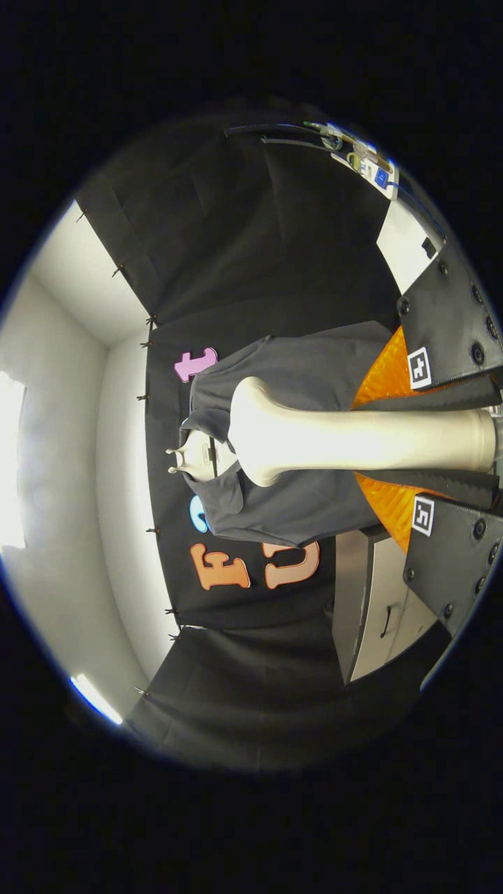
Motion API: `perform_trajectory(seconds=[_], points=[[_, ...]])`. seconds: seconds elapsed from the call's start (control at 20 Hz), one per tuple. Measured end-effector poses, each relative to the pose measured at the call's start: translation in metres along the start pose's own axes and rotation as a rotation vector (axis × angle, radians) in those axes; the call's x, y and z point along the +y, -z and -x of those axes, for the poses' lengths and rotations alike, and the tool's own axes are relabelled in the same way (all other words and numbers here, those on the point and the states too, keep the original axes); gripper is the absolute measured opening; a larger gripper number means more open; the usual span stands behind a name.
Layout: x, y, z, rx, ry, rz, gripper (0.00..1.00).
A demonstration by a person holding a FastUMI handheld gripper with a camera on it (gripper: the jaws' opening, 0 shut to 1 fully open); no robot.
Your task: Iron the clothes twice with a garment steamer, once on the left side and once on the right side.
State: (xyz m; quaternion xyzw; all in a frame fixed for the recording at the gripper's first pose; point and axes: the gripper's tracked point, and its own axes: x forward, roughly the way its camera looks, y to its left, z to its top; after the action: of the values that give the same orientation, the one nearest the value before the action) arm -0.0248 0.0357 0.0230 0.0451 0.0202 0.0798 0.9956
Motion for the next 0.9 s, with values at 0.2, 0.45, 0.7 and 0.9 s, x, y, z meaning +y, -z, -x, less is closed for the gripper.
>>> perform_trajectory(seconds=[0.2, 0.45, 0.7, 0.9], points=[[0.003, -0.012, 0.006, -0.028, -0.004, 0.012, 0.42], [0.006, -0.019, 0.011, -0.046, -0.004, 0.023, 0.42], [0.012, -0.022, 0.01, -0.055, -0.017, 0.036, 0.42], [0.016, -0.025, 0.01, -0.066, -0.026, 0.042, 0.42]])
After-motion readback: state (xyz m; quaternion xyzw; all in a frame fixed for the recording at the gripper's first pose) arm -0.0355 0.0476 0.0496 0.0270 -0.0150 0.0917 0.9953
